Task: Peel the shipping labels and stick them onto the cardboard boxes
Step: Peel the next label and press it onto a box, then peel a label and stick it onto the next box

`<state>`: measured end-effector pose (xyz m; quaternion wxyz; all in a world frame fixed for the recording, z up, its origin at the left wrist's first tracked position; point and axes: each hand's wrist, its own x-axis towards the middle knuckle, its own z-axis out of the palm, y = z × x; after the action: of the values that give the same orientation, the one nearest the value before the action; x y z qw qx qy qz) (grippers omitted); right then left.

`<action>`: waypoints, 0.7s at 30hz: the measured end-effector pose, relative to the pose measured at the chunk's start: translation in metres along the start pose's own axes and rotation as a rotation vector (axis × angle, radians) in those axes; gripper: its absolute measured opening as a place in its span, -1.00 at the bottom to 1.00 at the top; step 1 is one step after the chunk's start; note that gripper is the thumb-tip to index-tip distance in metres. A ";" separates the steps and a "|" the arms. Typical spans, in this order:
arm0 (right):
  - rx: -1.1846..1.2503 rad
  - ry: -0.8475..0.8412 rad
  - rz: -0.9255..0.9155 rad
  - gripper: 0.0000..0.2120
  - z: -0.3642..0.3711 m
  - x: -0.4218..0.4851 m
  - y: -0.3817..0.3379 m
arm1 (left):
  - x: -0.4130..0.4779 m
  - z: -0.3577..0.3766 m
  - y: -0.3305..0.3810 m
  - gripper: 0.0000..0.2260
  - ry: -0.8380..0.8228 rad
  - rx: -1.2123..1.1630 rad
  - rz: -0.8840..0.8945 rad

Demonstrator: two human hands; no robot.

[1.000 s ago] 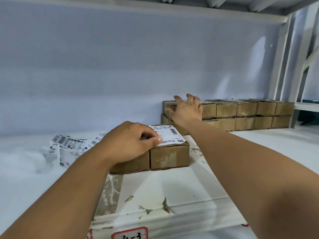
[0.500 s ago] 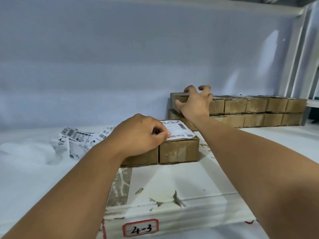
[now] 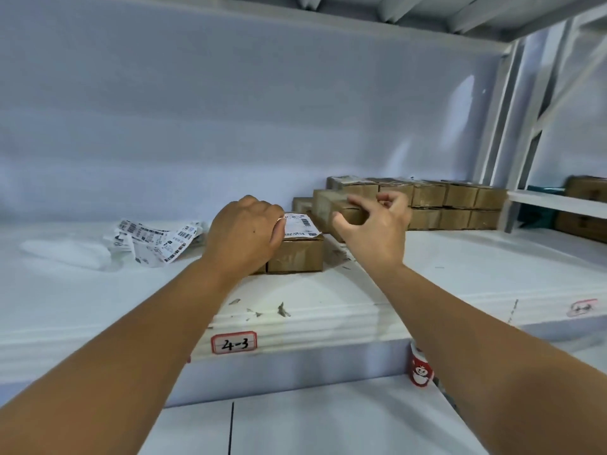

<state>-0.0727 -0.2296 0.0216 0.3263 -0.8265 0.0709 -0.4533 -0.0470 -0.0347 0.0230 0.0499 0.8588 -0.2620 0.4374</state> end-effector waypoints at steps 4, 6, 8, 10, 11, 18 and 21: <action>-0.078 -0.150 0.003 -0.57 -0.007 -0.015 0.004 | -0.017 0.000 0.000 -0.62 -0.021 0.048 -0.055; -0.048 -0.242 0.029 -0.55 -0.007 -0.018 0.007 | -0.023 0.000 -0.004 -0.65 -0.061 0.025 -0.170; 0.006 -0.318 0.063 -0.56 -0.007 -0.020 0.010 | -0.028 0.000 -0.007 -0.65 -0.148 0.002 -0.272; 0.038 -0.391 0.080 -0.58 -0.006 -0.019 0.013 | -0.031 0.002 -0.007 -0.59 -0.261 -0.004 -0.268; 0.045 -0.417 0.080 -0.60 -0.006 -0.018 0.015 | -0.032 0.003 -0.007 -0.56 -0.298 -0.007 -0.249; 0.255 -0.458 0.153 -0.61 -0.004 -0.013 0.021 | -0.032 0.006 -0.007 -0.56 -0.289 -0.029 -0.239; 0.297 -0.439 0.170 -0.60 -0.006 -0.013 0.021 | -0.031 0.006 -0.009 -0.50 -0.210 -0.112 -0.264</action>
<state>-0.0808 -0.2432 0.0022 0.4885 -0.8390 0.0004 -0.2399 -0.0530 -0.0161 -0.0039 0.1272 0.9226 -0.1748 0.3196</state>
